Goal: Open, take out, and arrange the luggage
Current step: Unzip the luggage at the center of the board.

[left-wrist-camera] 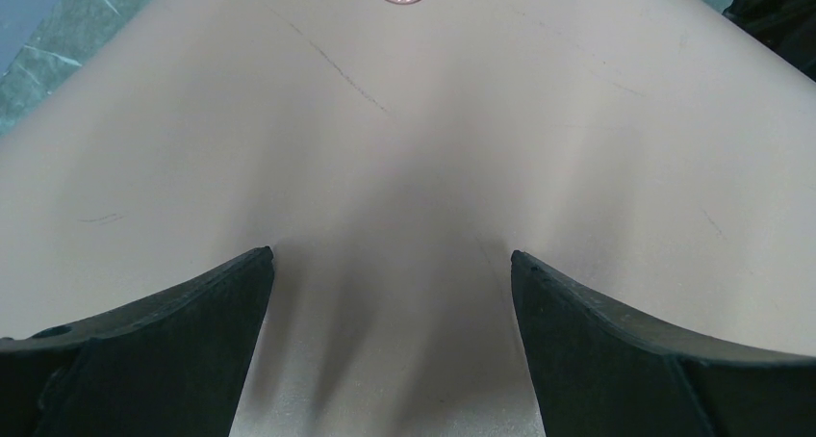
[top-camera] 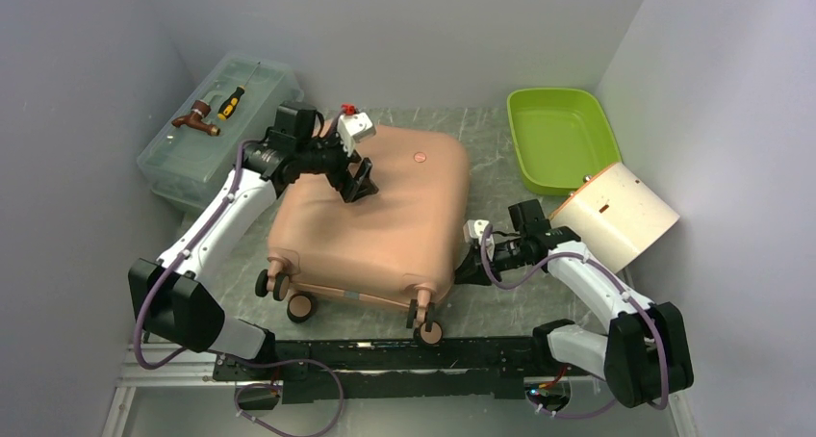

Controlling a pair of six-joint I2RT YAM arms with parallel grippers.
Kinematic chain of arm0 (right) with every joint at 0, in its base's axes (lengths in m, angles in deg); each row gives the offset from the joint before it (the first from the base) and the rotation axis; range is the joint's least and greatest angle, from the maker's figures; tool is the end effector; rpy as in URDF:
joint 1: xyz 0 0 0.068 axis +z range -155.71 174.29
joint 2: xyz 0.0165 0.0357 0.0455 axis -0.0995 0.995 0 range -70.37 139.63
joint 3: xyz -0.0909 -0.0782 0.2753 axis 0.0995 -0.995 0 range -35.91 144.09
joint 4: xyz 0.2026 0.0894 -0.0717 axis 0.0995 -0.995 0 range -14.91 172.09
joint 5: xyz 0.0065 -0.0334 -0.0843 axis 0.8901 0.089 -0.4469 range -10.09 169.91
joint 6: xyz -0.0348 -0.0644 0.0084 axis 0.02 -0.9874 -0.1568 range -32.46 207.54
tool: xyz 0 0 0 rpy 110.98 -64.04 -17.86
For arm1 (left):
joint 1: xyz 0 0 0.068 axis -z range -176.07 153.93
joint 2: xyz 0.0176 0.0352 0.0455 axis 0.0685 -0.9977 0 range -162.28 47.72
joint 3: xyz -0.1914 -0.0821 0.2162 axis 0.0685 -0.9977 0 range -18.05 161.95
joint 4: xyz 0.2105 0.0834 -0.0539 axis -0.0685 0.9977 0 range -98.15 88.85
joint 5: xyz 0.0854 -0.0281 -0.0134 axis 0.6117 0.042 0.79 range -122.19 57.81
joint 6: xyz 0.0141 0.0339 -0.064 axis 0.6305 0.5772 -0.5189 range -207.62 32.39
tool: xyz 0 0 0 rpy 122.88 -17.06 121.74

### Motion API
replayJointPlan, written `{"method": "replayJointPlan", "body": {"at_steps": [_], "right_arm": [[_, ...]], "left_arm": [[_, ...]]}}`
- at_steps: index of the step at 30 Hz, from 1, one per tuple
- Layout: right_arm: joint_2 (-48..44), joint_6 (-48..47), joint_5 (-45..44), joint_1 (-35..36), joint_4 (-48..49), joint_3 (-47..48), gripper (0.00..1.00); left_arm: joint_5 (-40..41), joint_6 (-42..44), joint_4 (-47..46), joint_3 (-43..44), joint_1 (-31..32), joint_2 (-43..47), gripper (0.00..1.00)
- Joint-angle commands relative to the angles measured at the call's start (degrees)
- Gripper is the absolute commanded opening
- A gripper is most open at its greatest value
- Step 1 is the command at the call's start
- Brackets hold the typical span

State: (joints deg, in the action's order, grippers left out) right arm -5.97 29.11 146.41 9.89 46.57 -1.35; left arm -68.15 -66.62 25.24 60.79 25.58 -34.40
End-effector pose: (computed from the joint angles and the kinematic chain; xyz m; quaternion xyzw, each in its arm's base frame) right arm 0.1296 0.0949 0.2330 -0.5853 0.5819 0.4335 0.3617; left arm 0.2622 -0.1430 0.3765 0.4381 0.7414 -0.2784 0.4252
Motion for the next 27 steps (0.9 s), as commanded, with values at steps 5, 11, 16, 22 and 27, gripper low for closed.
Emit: {"method": "replayJointPlan", "body": {"at_steps": [5,11,16,22,27], "right_arm": [[3.7,-9.6,4.3,1.4,-11.0,4.5,0.00],[2.4,4.0,-3.3,-0.5,-0.7,5.5,0.00],[-6.0,18.8,-20.4,-0.7,18.4,1.2,0.00],[-3.7,22.7,-32.0,-1.3,21.0,5.5,0.00],[3.0,24.2,-37.4,-2.6,23.5,9.3,0.00]], "left_arm": [[-0.2,-3.7,-3.7,-0.9,1.6,1.0,0.99],[0.4,-2.7,-3.9,-2.5,3.5,0.0,0.99],[3.6,0.2,-3.8,-5.4,6.0,-1.0,0.99],[6.3,3.3,-3.5,-7.8,8.2,-3.2,0.94],[5.5,4.0,-2.2,-7.7,8.9,-4.2,0.87]]}}
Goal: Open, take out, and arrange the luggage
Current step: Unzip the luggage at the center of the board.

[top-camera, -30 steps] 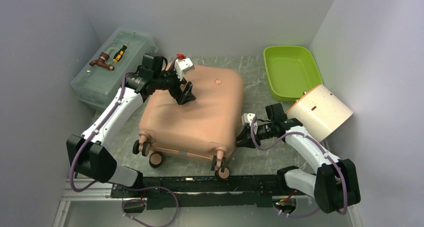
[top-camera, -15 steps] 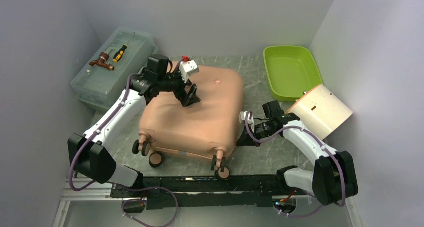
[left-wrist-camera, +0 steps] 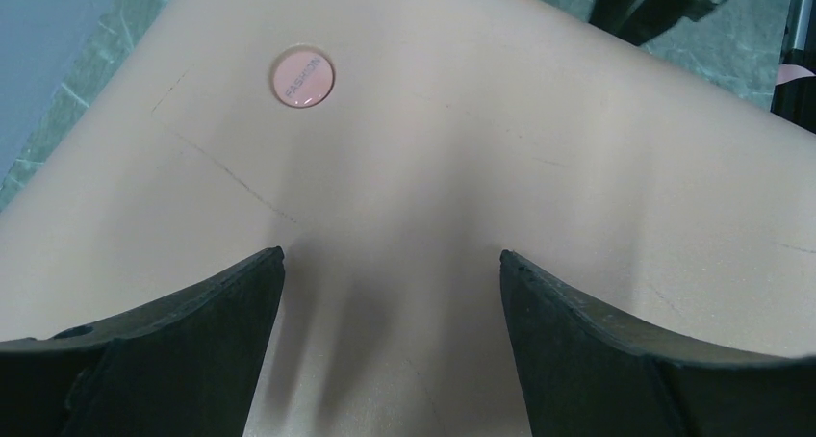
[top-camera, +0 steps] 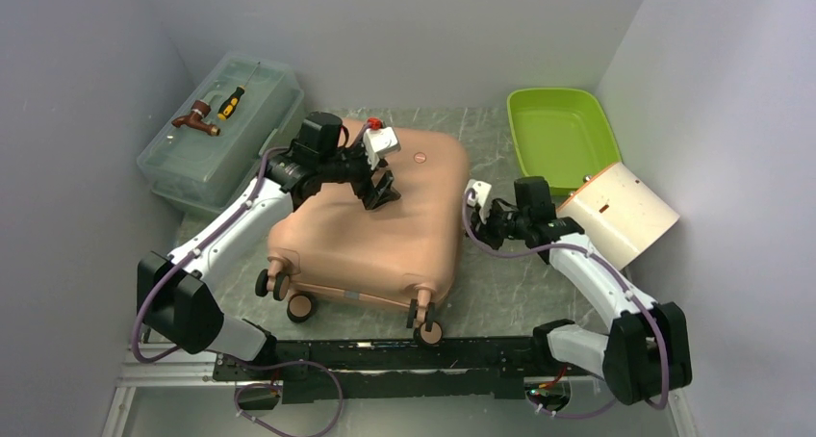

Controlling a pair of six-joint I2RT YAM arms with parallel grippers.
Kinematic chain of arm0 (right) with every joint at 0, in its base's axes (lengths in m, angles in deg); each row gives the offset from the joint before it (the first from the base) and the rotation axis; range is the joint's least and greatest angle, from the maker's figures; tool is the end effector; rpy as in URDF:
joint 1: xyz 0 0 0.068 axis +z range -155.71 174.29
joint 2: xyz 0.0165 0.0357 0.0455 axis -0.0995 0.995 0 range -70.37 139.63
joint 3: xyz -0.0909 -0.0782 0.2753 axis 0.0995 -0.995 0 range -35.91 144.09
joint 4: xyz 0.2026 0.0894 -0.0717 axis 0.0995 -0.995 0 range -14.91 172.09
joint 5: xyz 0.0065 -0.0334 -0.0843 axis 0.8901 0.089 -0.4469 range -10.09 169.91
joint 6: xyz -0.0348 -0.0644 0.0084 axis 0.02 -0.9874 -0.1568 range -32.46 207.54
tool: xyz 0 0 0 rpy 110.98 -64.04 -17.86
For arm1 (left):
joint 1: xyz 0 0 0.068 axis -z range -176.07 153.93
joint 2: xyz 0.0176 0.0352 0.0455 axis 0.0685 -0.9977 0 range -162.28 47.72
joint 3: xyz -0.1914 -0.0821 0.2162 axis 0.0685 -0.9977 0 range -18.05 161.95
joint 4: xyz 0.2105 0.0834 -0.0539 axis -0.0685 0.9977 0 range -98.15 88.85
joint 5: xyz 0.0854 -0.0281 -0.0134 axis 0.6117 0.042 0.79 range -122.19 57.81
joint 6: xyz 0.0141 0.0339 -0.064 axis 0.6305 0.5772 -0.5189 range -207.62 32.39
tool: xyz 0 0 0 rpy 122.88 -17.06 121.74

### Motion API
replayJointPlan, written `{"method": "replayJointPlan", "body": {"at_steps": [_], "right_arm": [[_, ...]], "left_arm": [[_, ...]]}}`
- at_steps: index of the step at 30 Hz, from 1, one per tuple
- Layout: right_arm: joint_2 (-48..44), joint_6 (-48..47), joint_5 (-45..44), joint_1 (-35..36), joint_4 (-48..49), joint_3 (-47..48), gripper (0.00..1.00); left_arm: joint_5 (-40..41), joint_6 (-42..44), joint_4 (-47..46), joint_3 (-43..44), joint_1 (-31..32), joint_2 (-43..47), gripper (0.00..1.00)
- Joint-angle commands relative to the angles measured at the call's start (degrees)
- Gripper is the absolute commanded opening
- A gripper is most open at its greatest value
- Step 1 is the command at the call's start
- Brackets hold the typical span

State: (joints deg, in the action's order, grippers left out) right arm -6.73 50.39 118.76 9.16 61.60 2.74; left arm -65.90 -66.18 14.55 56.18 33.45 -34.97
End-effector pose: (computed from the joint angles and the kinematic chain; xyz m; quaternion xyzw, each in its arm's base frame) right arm 0.1786 0.0875 0.2524 -0.4960 0.7291 0.2330 0.4100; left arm 0.2534 -0.1828 0.3663 0.4872 0.6913 -0.2852 0.4511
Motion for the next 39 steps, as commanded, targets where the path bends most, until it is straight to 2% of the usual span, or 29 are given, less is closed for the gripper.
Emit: {"method": "replayJointPlan", "body": {"at_steps": [1,5,15,22,26,29,31,33,39], "right_arm": [[5.8,3.5,-10.3,-2.5,8.8,6.8,0.00],[11.9,5.8,-10.7,-5.7,10.2,11.1,0.00],[27.3,3.6,-8.1,-9.3,11.1,26.0,0.00],[38.8,-2.2,0.2,-9.3,4.7,39.6,0.00],[43.4,-7.0,3.3,-9.1,1.5,44.5,0.00],[45.9,-8.1,4.8,-9.1,-0.4,47.5,0.00],[46.7,-8.5,5.6,-9.1,-1.5,48.6,0.00],[46.4,-8.2,5.9,-9.1,-0.8,48.1,0.00],[44.8,-8.5,5.7,-9.1,1.7,43.8,0.00]], "left_arm": [[3.2,3.8,8.6,-3.0,1.1,-3.6,0.86],[2.7,4.2,9.0,-3.4,1.2,-3.4,0.85],[1.6,4.7,9.9,-3.2,1.4,-3.9,0.82],[2.0,5.4,10.2,-3.4,1.4,-4.1,0.82],[2.3,5.4,11.0,-2.2,1.4,-4.0,0.82],[3.9,4.3,12.2,0.5,0.5,-3.0,0.85],[6.5,2.5,11.6,2.5,-1.5,-1.5,0.93],[12.3,-0.9,9.3,4.2,-4.3,0.3,0.99],[32.5,-4.4,5.2,7.1,-15.2,4.3,0.99]]}}
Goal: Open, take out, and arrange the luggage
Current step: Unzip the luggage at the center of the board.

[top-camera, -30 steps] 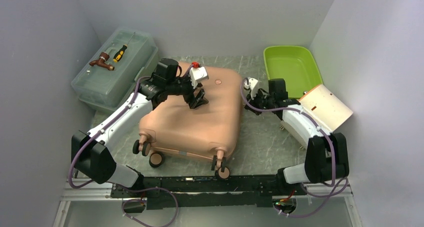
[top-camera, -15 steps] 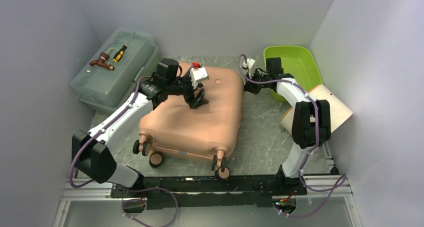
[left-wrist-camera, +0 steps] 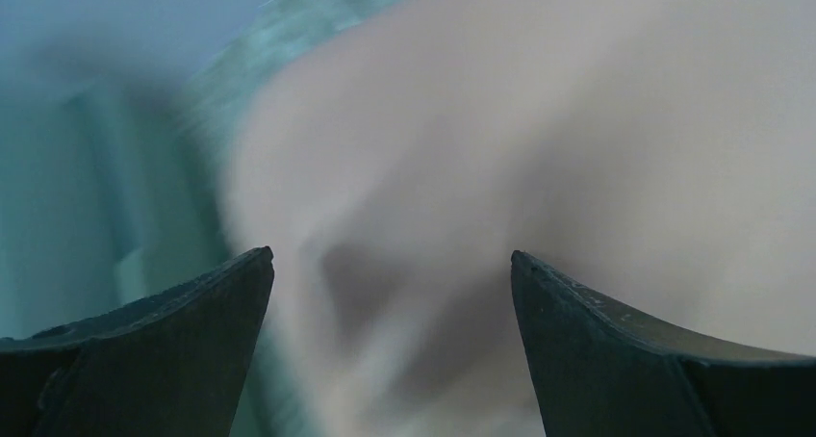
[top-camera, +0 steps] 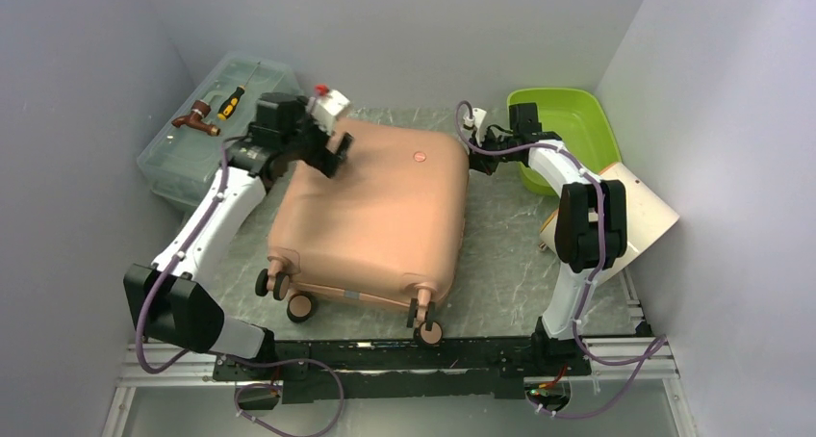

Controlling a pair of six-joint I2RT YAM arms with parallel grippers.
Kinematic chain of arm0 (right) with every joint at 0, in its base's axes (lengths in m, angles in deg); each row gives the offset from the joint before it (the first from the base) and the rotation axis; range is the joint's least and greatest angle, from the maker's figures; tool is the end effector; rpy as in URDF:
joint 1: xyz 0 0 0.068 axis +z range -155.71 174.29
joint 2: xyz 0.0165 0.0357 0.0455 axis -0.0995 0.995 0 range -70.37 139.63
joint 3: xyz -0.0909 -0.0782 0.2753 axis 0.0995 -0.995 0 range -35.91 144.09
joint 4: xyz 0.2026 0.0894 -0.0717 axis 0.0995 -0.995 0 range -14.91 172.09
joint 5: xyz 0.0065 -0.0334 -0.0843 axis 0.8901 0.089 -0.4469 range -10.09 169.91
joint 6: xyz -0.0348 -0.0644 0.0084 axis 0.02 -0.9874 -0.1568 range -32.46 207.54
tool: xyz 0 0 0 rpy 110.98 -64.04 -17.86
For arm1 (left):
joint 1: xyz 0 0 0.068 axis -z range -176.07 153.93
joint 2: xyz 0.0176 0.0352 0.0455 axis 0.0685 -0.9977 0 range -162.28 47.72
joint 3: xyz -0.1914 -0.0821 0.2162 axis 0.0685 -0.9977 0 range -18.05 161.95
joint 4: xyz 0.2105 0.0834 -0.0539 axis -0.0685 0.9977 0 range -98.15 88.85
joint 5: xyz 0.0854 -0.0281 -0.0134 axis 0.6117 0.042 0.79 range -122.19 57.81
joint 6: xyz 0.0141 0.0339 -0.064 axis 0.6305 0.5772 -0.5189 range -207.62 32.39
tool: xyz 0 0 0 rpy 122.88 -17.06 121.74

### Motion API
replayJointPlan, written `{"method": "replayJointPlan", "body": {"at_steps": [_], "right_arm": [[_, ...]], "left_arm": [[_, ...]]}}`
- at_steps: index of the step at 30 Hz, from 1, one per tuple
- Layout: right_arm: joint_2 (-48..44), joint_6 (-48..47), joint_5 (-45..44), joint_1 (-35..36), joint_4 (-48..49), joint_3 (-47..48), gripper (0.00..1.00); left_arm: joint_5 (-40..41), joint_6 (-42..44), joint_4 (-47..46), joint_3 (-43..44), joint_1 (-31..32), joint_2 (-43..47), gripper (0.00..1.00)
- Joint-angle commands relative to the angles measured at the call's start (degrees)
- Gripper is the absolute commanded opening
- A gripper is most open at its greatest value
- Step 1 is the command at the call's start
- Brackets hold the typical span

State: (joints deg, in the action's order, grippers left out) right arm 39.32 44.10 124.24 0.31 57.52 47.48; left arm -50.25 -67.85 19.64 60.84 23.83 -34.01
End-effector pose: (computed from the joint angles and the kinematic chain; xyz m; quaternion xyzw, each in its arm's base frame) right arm 0.4047 0.0860 0.2561 -0.4798 0.7397 0.2372 0.4078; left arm 0.2839 -0.1231 0.3843 0.3642 0.7807 -0.1370 0.4889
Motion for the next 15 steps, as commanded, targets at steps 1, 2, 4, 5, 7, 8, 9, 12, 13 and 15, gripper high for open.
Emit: {"method": "replayJointPlan", "body": {"at_steps": [1,2,4,5,7,8,9,12,13,15], "right_arm": [[-1.3,-2.0,-0.1,-0.2,5.8,-1.0,0.00],[-1.3,-1.7,-0.5,-0.2,5.9,-1.0,0.00],[-1.2,-1.3,-1.2,-0.2,6.2,-0.9,0.00],[-1.2,-1.1,-1.3,-0.3,6.5,-0.8,0.00],[-1.2,-0.6,-1.3,-0.3,6.8,-0.5,0.00],[-1.2,-0.4,-1.1,-0.3,6.8,-0.3,0.00],[-1.1,-0.2,-0.9,-0.3,6.9,-0.2,0.00],[-1.1,0.1,-0.5,-0.3,6.8,0.3,0.00],[-1.1,0.1,-0.4,-0.3,6.7,0.4,0.00],[-1.1,-0.3,-0.3,-0.3,6.5,0.7,0.00]], "left_arm": [[19.7,-2.5,-0.4,2.2,-6.4,3.6,0.99],[23.0,-1.9,-0.8,2.0,-6.9,3.5,0.99],[28.9,0.6,-1.9,1.0,-7.1,2.9,1.00],[32.3,2.1,-3.3,0.2,-7.1,2.4,0.99],[37.0,4.2,-5.0,-0.2,-7.9,0.7,1.00],[38.0,4.8,-4.9,0.0,-8.5,-0.2,0.99],[38.8,5.4,-5.0,0.3,-9.0,-1.3,1.00],[41.3,7.6,-6.9,0.1,-9.3,-4.3,1.00],[41.3,8.1,-7.2,0.2,-9.3,-4.9,0.99],[39.1,8.5,-6.6,0.7,-9.2,-7.3,1.00]]}}
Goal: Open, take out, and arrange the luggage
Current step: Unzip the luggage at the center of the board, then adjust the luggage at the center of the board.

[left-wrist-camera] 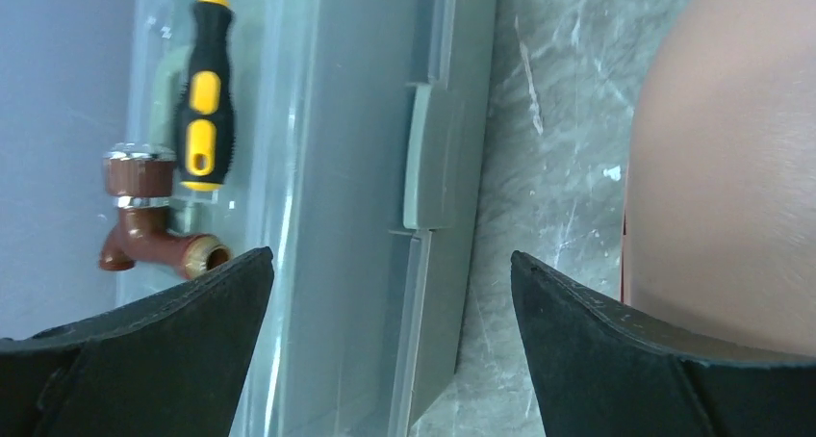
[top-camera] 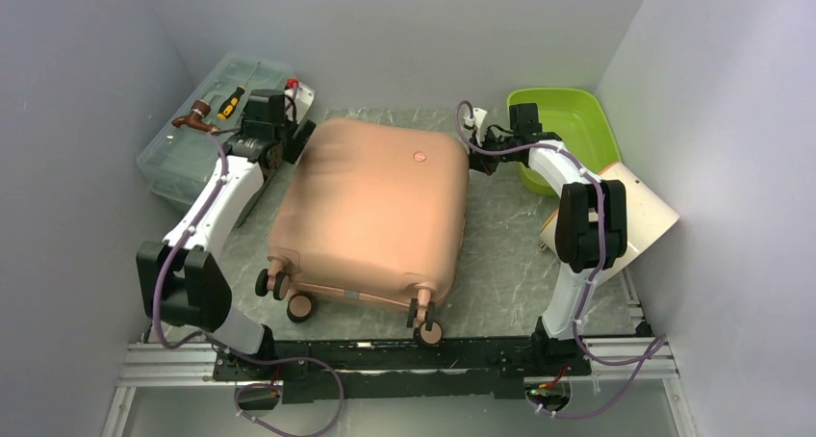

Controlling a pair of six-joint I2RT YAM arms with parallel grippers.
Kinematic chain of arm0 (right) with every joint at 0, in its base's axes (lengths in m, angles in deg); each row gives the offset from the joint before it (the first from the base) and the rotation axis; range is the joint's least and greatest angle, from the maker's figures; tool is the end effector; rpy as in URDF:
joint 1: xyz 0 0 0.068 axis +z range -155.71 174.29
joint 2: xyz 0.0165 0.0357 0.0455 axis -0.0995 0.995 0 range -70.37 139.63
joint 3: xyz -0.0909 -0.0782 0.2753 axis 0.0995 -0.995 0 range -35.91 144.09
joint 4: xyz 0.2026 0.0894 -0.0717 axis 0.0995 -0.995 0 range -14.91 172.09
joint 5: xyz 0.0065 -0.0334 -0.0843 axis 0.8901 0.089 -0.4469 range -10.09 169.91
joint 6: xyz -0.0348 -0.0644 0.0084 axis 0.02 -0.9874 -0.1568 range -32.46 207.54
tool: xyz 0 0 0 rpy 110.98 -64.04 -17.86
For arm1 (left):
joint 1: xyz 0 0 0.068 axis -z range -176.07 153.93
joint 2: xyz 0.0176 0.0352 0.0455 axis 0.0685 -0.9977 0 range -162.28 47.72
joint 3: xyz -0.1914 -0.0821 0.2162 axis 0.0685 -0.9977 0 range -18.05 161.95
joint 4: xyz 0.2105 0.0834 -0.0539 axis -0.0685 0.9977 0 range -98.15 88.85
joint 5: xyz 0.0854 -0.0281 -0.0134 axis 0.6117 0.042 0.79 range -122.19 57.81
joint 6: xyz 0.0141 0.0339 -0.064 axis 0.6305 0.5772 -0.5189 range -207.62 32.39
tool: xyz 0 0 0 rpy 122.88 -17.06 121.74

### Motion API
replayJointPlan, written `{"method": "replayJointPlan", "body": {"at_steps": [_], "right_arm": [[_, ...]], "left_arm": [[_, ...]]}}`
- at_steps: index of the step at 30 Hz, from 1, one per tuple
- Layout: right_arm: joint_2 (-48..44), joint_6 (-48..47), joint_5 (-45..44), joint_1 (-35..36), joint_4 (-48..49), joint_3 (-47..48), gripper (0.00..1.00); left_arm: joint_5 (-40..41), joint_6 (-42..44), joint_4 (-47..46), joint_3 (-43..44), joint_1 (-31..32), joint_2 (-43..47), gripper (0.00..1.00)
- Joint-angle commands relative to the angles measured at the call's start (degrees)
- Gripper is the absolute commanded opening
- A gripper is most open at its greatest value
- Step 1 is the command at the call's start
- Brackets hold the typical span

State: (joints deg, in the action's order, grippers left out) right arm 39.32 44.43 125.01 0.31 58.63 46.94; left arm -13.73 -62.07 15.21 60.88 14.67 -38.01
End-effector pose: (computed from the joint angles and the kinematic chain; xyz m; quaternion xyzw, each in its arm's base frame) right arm 0.4048 0.0866 0.2552 -0.4796 0.7359 0.2422 0.4120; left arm 0.3303 -0.0428 0.3725 0.1904 0.8379 0.2012 0.4703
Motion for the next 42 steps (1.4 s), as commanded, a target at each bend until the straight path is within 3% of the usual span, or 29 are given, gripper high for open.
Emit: {"method": "replayJointPlan", "body": {"at_steps": [1,10,16,23,29,33,37,42], "right_arm": [[-1.3,-1.0,-1.1,-0.4,5.3,1.2,0.00],[-1.6,-1.9,1.3,-3.6,3.6,3.3,0.00],[-2.8,-3.4,2.7,-6.6,1.8,2.9,0.00],[-7.5,-7.2,3.0,-10.0,-1.0,-3.0,0.00],[-14.0,-11.1,3.2,-11.1,-3.7,-10.3,0.00],[-19.0,-13.6,4.2,-11.5,-5.5,-15.4,0.00],[-22.8,-15.5,6.3,-11.5,-8.3,-19.0,0.00],[-27.2,-16.4,8.3,-11.4,-7.9,-23.4,0.00]], "left_arm": [[1.1,2.6,-1.7,1.0,0.0,-4.2,0.99],[-4.7,2.5,-0.1,2.9,6.2,-14.0,0.98],[-15.1,1.9,2.3,6.6,13.3,-19.0,0.98],[-23.1,-1.3,4.9,16.3,17.5,-28.6,0.97],[-28.2,-1.6,4.2,19.6,18.7,-30.9,0.97],[-24.8,-1.7,5.0,20.7,18.8,-29.4,0.99],[-21.2,-1.3,7.2,20.3,16.0,-21.6,1.00],[-23.2,3.7,21.5,16.4,13.3,-7.7,1.00]]}}
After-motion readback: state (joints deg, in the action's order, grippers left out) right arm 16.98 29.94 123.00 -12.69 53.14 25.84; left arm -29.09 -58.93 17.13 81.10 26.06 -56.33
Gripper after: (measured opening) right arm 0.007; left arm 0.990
